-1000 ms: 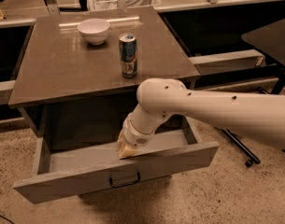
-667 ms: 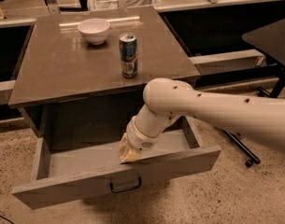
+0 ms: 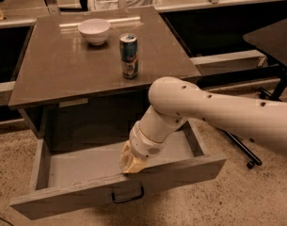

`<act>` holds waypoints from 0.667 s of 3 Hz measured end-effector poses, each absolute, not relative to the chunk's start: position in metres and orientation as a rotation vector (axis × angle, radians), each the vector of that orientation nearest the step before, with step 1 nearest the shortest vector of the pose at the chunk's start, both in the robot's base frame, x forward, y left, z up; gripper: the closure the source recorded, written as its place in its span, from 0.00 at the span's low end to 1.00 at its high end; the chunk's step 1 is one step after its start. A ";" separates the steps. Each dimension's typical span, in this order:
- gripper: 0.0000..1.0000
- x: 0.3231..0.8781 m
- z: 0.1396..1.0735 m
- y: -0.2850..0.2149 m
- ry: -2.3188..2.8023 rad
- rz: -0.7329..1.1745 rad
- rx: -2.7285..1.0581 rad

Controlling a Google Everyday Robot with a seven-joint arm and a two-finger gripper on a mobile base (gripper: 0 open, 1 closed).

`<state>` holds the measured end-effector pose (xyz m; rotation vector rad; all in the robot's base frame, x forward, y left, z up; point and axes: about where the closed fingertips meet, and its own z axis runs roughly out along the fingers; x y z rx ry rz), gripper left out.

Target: Open top drawer

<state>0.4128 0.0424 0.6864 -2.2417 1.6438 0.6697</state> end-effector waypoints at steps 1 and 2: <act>1.00 0.413 0.686 0.042 1.644 0.670 -2.242; 1.00 0.415 0.711 0.032 1.604 0.622 -2.141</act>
Offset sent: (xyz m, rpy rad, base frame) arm 0.0094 -0.0474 0.0999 0.2875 -0.2676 -0.1820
